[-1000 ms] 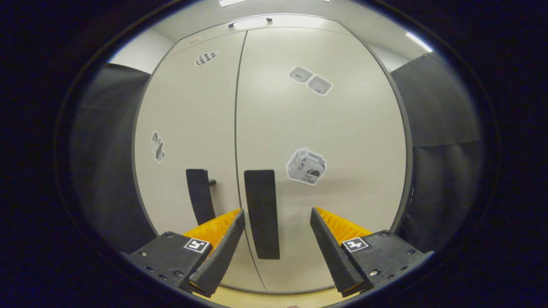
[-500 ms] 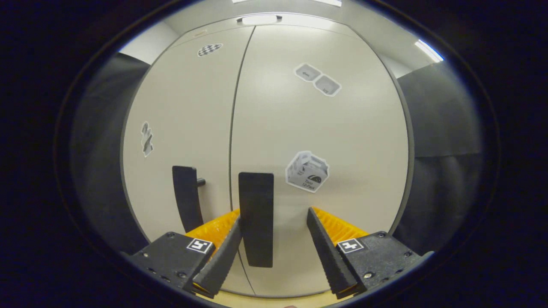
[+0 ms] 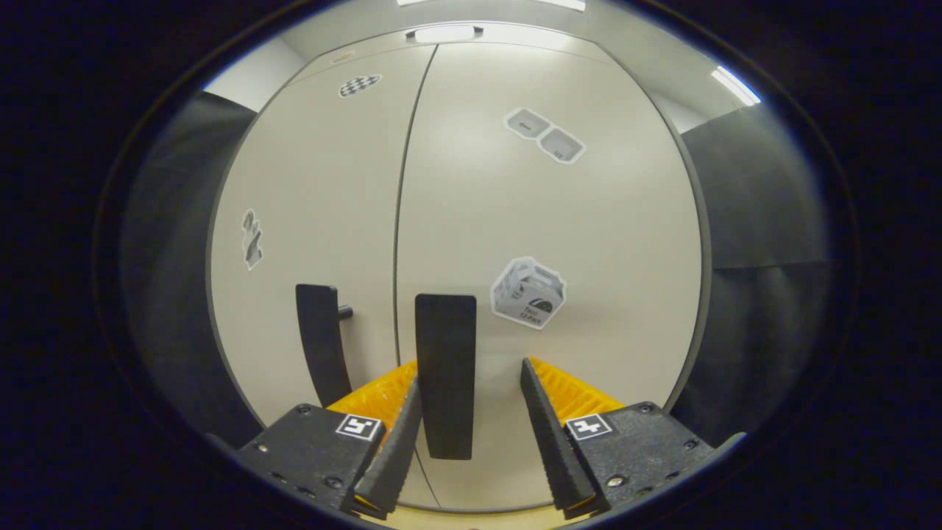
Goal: Open the right door of the double-door shoe cabinet with the right hand, and open the left door with the left hand.
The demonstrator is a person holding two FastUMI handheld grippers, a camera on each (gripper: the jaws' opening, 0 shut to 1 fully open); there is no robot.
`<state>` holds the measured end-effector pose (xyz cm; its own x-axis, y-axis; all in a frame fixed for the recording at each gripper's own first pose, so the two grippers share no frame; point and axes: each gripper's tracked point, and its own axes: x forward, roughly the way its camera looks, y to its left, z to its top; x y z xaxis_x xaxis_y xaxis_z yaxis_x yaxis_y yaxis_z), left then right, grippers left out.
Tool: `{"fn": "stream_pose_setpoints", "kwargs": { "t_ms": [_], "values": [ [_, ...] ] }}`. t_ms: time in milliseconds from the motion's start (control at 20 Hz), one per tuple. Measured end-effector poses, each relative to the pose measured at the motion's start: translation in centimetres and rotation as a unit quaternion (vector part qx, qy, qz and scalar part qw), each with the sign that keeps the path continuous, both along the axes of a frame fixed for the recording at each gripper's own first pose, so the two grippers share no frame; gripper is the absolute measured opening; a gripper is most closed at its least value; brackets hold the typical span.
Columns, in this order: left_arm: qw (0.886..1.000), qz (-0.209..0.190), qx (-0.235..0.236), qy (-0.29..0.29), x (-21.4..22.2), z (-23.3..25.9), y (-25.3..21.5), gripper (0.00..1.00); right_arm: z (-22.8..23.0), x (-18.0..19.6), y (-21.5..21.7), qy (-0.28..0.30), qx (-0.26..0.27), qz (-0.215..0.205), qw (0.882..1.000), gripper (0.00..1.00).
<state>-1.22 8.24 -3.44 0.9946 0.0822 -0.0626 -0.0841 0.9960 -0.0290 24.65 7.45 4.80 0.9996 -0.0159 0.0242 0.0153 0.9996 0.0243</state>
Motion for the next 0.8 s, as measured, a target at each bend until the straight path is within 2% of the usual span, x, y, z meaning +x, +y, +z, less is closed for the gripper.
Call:
{"fn": "stream_pose_setpoints", "kwargs": {
  "t_ms": [100,150,200,300,400,600,800],
  "values": [
    [1.0,-0.002,-0.002,0.001,0.0,0.0,-0.1,0.95,-0.3,-0.2,1.3,0.004,0.003,0.026,1.0,0.64],
    [1.0,-0.002,-0.001,0.002,-0.1,0.1,0.0,0.95,-0.4,0.3,1.4,0.001,0.002,0.024,1.0,0.44],
    [1.0,-0.002,-0.001,0.002,-0.2,0.1,-0.1,0.95,-0.3,-0.1,1.3,0.003,-0.003,0.025,1.0,0.36],
    [1.0,-0.003,-0.002,0.0,-0.1,0.1,-0.1,0.95,-0.4,-0.1,1.3,0.007,-0.004,0.027,1.0,0.34],
    [1.0,-0.004,-0.003,0.0,-0.3,0.0,-0.1,0.95,-0.4,-0.3,1.3,0.015,-0.001,0.029,0.999,0.27],
    [1.0,-0.002,0.003,-0.004,0.4,0.0,0.4,0.95,-0.6,-1.7,1.4,0.021,-0.004,0.05,0.998,0.27],
    [1.0,0.0,-0.003,-0.003,-0.3,0.0,-0.4,0.95,-0.8,-5.1,0.4,0.028,-0.014,0.073,0.997,0.26]
  ]
}}
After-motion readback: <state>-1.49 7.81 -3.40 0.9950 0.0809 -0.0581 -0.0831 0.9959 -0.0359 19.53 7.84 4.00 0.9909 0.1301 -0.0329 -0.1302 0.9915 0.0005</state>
